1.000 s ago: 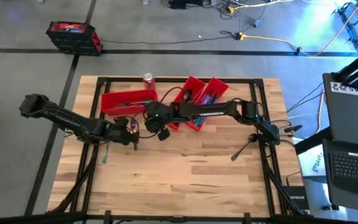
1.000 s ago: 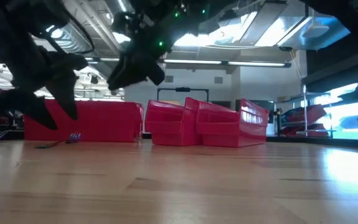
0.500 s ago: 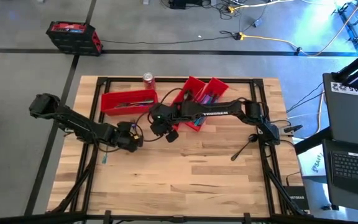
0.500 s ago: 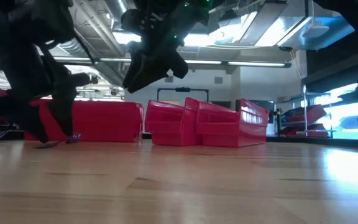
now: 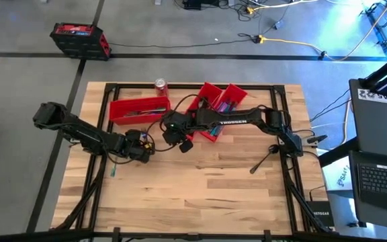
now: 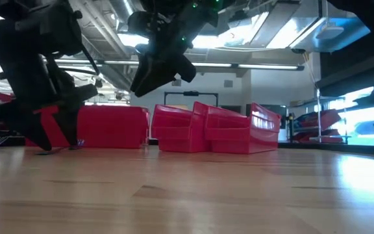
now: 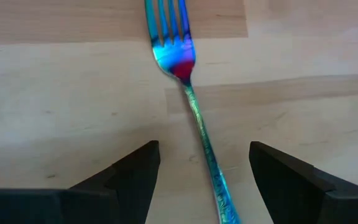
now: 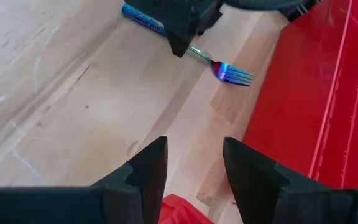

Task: Sort silverware
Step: Put the blue fork into the left red bin

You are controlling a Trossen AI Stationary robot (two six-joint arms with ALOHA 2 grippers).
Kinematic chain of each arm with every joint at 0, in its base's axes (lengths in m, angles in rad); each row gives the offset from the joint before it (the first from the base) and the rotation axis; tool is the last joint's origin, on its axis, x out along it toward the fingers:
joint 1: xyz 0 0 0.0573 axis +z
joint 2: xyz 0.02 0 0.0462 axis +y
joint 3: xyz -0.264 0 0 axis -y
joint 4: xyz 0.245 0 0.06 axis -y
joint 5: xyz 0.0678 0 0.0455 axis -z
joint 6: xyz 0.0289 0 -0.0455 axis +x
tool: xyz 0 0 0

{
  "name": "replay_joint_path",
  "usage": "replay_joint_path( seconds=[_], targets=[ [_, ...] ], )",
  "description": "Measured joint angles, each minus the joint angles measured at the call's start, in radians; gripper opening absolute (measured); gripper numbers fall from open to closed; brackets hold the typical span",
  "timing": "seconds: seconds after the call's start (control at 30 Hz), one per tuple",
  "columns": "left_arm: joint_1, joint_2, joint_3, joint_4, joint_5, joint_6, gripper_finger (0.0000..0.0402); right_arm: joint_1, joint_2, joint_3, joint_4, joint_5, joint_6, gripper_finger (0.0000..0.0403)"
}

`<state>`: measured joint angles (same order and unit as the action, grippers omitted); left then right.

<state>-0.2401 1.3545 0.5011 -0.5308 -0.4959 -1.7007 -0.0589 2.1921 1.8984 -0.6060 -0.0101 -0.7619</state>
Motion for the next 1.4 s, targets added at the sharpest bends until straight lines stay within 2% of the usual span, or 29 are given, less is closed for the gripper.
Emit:
replay_joint_path(
  seconds=[0.3, 0.53, 0.67, 1.03, 1.27, 1.4],
  targets=[
    [0.013, 0.029, 0.013, -0.018, -0.024, -0.029, 0.023, 0.0, -0.003, 0.0, -0.022, 0.001, -0.036, 0.0142],
    [0.013, 0.048, 0.01, -0.031, -0.061, -0.028, 0.0112, 0.0, -0.015, 0.001, -0.033, 0.001, -0.038, 0.0142],
    [0.014, 0.05, 0.009, -0.032, -0.084, 0.003, 0.0075, 0.0, -0.015, 0.001, -0.034, 0.002, -0.048, 0.0142],
    [0.014, 0.106, 0.011, -0.029, -0.108, 0.026, 0.006, 0.0, -0.016, 0.001, -0.041, 0.011, -0.058, 0.0142],
    [0.013, 0.106, 0.01, -0.017, -0.11, 0.055, 0.0008, 0.0, -0.016, 0.001, -0.05, 0.016, -0.085, 0.0142],
    [0.013, 0.103, 0.011, -0.009, -0.108, 0.055, 0.0003, 0.0, -0.016, 0.001, -0.05, 0.029, -0.09, 0.0142]
  ],
)
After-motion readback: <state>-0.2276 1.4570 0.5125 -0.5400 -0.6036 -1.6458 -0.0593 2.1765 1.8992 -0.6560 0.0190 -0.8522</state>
